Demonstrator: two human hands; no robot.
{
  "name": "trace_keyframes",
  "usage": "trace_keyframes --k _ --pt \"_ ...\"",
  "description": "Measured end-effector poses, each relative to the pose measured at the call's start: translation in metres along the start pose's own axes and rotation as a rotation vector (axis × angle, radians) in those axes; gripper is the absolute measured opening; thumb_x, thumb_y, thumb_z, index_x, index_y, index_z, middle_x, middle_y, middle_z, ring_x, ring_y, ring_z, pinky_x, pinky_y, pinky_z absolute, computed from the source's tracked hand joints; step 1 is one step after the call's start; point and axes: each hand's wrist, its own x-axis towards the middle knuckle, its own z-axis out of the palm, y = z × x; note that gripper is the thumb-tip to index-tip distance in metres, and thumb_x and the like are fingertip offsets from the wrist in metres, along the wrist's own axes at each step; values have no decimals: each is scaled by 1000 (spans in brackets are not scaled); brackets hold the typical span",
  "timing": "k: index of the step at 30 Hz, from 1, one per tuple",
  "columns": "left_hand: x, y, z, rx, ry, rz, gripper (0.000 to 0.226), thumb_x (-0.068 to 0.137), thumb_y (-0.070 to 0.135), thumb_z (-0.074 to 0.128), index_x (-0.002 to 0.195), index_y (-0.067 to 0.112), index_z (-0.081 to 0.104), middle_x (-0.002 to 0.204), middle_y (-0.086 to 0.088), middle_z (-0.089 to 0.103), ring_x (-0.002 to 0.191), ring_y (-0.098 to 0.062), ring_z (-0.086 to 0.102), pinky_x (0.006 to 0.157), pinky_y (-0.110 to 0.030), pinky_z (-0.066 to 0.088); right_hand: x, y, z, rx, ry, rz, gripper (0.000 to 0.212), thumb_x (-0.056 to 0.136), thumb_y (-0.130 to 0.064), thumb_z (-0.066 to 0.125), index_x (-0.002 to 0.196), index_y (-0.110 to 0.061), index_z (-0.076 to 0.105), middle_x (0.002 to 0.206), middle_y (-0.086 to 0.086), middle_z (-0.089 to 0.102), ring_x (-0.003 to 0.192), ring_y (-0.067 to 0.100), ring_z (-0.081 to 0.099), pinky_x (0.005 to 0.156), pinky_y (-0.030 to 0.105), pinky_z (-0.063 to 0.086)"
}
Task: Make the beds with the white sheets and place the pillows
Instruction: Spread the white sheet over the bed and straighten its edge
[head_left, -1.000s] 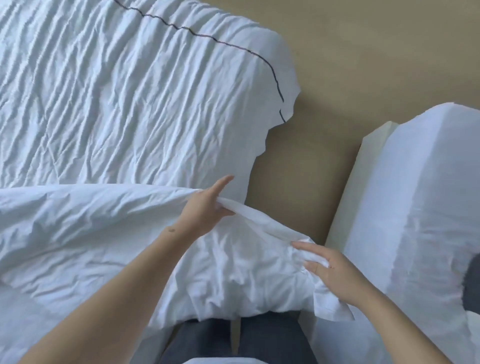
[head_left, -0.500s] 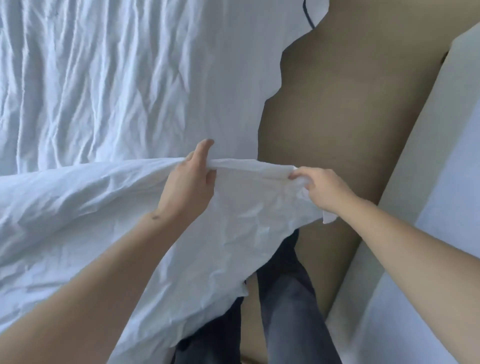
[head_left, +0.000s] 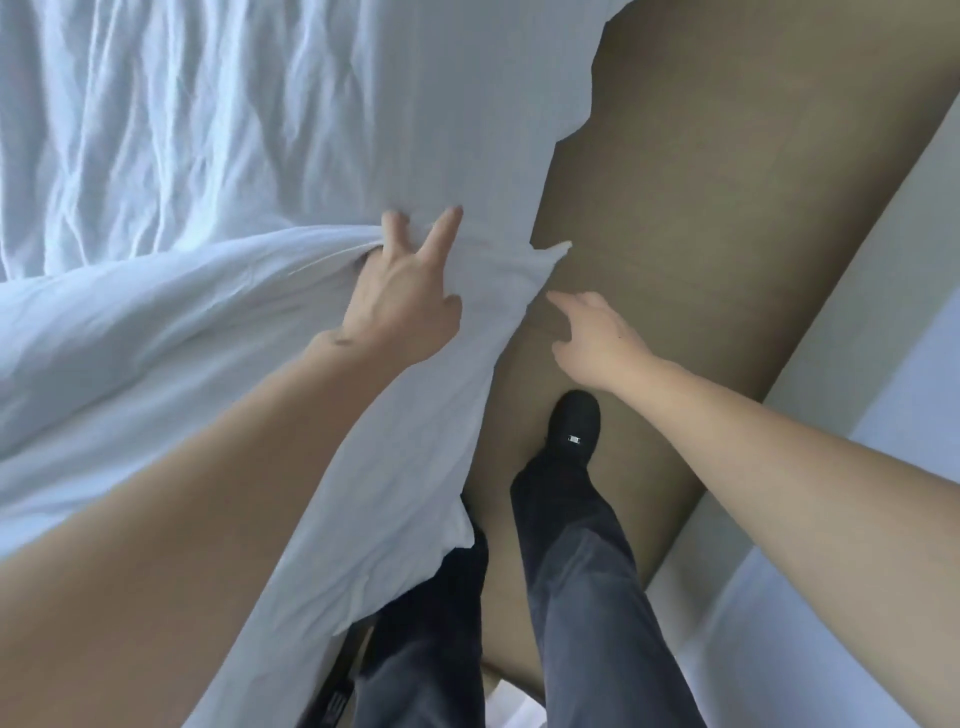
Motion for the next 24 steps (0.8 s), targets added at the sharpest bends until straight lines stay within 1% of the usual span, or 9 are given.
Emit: trace_keyframes --k 1,3,5,7,10,14,18,22,24 --pt "-12 -3 5 -33 12 50 81 86 17 62 153 32 20 152 -19 17 110 -44 47 94 -44 46 -5 -1 3 15 1 0 65 96 -22 47 155 -32 23 155 2 27 134 25 40 93 33 42" --pt "-42 -11 17 -109 82 129 79 86 11 62 153 32 24 161 -12 6 129 -40 40 101 -43 45 -15 -1 12 27 -3 14 61 96 -23 47 153 -31 27 147 5 36 123 26 48 83 31 41" --pt "-73 -22 32 -167 143 133 76 88 6 60 153 32 30 163 -9 8 140 -33 34 101 -38 45 -24 0 25 39 -19 42 60 96 -23 46 153 -31 29 141 6 41 110 23 50 77 31 39" --pt "-103 -36 49 -168 151 99 76 88 5 59 153 32 30 163 -12 14 145 -32 27 104 -41 43 -33 1 44 59 -46 67 61 96 -22 45 153 -31 28 138 6 43 98 19 46 74 31 39" --pt "-144 -60 78 -117 83 48 77 88 4 60 153 30 30 162 -14 20 149 -33 20 113 -50 34 -45 4 74 60 -75 98 62 95 -21 45 153 -32 27 141 7 43 98 19 48 76 32 42" --pt "-199 -84 120 -23 -23 49 78 85 6 63 152 29 30 160 -15 27 148 -36 21 114 -55 33 -61 8 121 93 -91 130 62 95 -22 46 153 -33 26 148 6 41 120 24 52 83 30 41" --pt "-229 -108 167 1 -130 131 81 86 10 64 154 31 26 158 -13 31 147 -36 25 111 -57 36 -71 20 180 218 -92 117 64 94 -25 51 151 -39 27 139 2 49 113 18 56 92 31 47" --pt "-236 -127 211 -11 -122 200 81 85 7 65 154 28 29 157 -14 33 146 -33 27 114 -51 36 -78 34 250 513 -55 192 68 93 -26 62 151 -38 29 122 -7 59 99 7 59 73 19 46" --pt "-242 -136 239 -7 -119 236 80 85 7 66 153 27 30 155 -15 35 145 -33 29 114 -50 36 -81 45 303 669 -37 265 72 91 -24 66 151 -36 28 118 -9 62 96 5 60 71 16 44"
